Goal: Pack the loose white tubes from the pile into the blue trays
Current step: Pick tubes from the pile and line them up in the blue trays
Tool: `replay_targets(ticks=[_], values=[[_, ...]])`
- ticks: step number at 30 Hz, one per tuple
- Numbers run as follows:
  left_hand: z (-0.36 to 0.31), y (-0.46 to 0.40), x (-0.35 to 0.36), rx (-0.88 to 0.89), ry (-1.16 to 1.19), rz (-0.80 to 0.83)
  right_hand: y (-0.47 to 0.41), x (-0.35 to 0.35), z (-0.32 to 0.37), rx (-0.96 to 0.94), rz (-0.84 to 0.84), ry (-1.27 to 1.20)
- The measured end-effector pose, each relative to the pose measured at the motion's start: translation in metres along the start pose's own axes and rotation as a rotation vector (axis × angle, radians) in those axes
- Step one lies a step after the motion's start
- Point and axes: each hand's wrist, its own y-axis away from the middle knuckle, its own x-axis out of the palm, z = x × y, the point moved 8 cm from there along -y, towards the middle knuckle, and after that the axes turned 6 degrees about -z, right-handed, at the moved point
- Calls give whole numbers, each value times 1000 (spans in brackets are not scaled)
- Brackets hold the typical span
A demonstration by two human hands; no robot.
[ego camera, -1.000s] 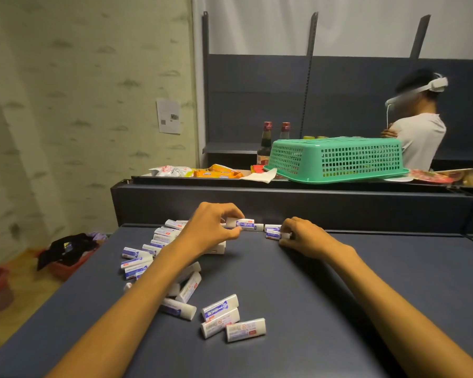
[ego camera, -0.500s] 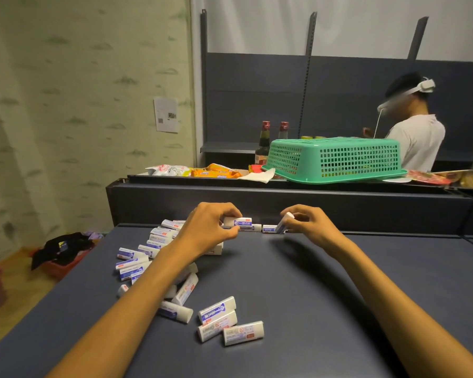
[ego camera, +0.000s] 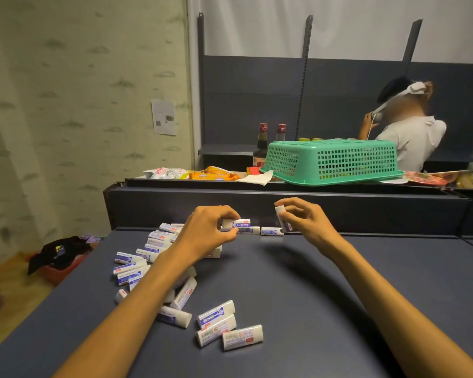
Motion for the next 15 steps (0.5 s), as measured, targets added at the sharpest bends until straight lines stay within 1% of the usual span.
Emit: replay_targets(ticks=[3, 15], values=[[-2, 0, -2, 10, 10, -8, 2, 4, 7, -2, 25, -23], [-9, -1, -18, 65, 43, -22, 16, 7, 20, 21, 28, 153]])
